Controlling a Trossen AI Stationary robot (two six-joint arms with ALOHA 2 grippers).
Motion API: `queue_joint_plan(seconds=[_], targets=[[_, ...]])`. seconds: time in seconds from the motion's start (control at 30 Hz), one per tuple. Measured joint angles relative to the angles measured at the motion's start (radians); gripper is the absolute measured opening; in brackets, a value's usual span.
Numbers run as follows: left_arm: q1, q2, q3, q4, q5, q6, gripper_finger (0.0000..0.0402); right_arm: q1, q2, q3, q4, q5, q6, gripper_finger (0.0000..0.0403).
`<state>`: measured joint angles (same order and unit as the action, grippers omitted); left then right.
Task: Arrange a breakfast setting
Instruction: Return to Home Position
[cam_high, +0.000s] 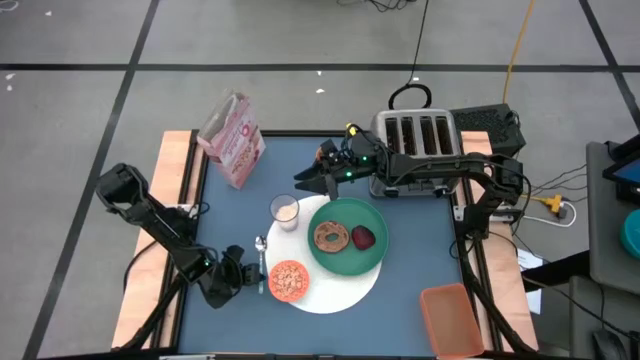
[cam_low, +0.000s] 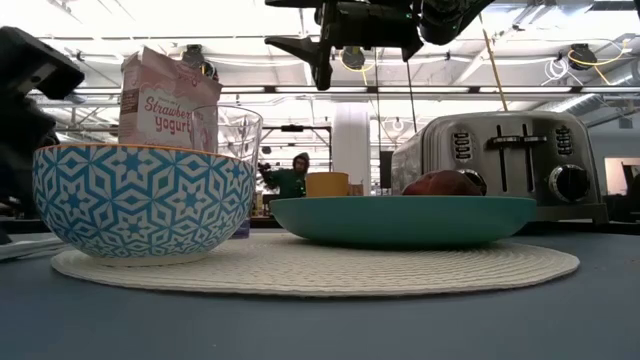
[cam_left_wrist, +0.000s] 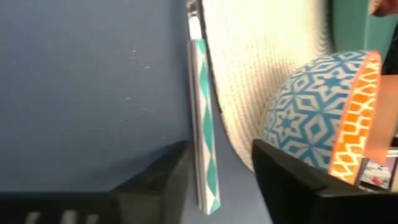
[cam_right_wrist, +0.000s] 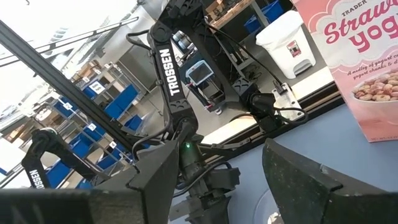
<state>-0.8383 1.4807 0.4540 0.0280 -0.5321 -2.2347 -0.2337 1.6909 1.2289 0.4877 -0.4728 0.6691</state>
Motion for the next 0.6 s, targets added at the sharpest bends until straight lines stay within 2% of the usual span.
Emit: queue_joint_plan(seconds=[0.1, 0.17, 0.33, 0.5, 0.6], targets=[[-0.010, -0.001, 0.001, 0.000, -0.021, -0.010, 0.0218, 0.000, 0.000, 0.000, 0.000, 0.000, 0.000, 0.0222], [-0.029, -0.001, 0.001, -0.006, -0.058, -0.005, 0.0234, 0.000, 0.000, 0.000, 0.000, 0.000, 0.000, 0.0222], [-0.073, -0.012, -0.002, -0.035, -0.114, -0.029, 0.0241, 0.000, 0.000, 0.000, 0.000, 0.000, 0.000, 0.0222], [-0.107, -0.083, -0.002, -0.091, -0.154, -0.042, 0.0241, 0.000, 0.000, 0.000, 0.000, 0.000, 0.000, 0.0222], [-0.123, -0.150, -0.003, -0.086, -0.191, 0.044, 0.0241, 0.000, 0.000, 0.000, 0.000, 0.000, 0.000, 0.0222]])
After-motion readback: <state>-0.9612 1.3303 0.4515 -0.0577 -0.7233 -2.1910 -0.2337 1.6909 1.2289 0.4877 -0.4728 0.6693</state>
